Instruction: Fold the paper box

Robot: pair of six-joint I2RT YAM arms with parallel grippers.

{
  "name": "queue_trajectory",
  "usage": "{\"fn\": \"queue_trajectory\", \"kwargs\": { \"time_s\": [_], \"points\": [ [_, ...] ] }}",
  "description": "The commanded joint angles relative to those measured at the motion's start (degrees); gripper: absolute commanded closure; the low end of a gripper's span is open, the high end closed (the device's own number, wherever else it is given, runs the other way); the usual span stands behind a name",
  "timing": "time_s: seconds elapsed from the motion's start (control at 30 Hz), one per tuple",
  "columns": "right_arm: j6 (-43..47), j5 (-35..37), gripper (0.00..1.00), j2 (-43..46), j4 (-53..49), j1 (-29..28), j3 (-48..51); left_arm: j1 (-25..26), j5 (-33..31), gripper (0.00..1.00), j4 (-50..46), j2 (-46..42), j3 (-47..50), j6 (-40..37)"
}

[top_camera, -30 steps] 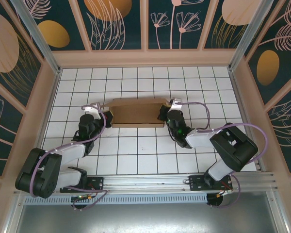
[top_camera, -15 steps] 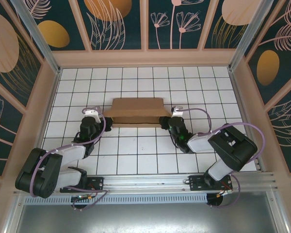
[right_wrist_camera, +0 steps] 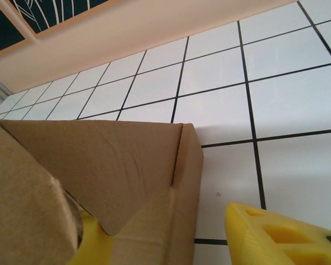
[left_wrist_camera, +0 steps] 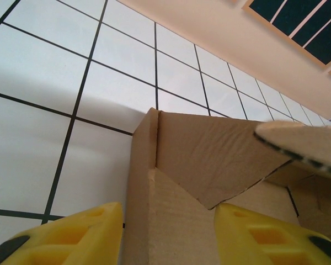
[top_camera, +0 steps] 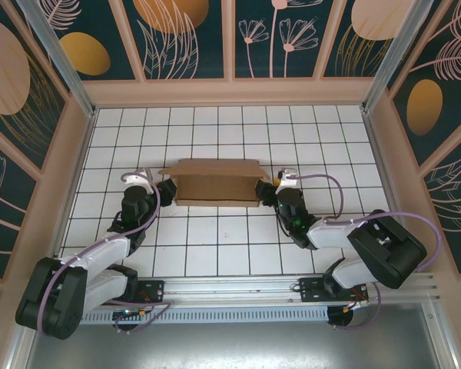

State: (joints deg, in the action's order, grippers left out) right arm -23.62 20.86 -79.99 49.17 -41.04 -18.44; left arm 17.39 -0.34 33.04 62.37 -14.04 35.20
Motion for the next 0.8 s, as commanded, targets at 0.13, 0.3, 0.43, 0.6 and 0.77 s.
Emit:
{"fn": "queue_trajectory", "kwargs": {
  "time_s": [0.13, 0.3, 0.43, 0.6, 0.77],
  "points": [
    [3.21, -3.32, 0.46, -0.29, 2.8, 0.88, 1.47, -0.11, -0.42, 0.57, 0.74, 3.12, 0.69, -0.01],
    [3.49, -3.21, 0.48, -1.98, 1.32, 0.88, 0.42, -0.08, 2.28, 0.58, 2.53, 6.33, 1.26, 1.03],
    [2.73, -3.24, 0.52, -5.93, -2.41, 0.79, -2.66, -0.15, 1.84, 0.57, 2.39, 9.19, 1.11, 1.89],
    [3.21, -2.24, 0.53, -5.4, -0.86, 0.52, -0.6, -0.14, -2.74, 0.59, -1.47, 6.32, 0.61, 3.34],
    [5.5, -0.73, 0.47, 0.52, 0.38, 0.52, 3.06, -0.14, -13.88, 0.58, -9.89, -0.68, -1.12, 6.73]
  ]
}}
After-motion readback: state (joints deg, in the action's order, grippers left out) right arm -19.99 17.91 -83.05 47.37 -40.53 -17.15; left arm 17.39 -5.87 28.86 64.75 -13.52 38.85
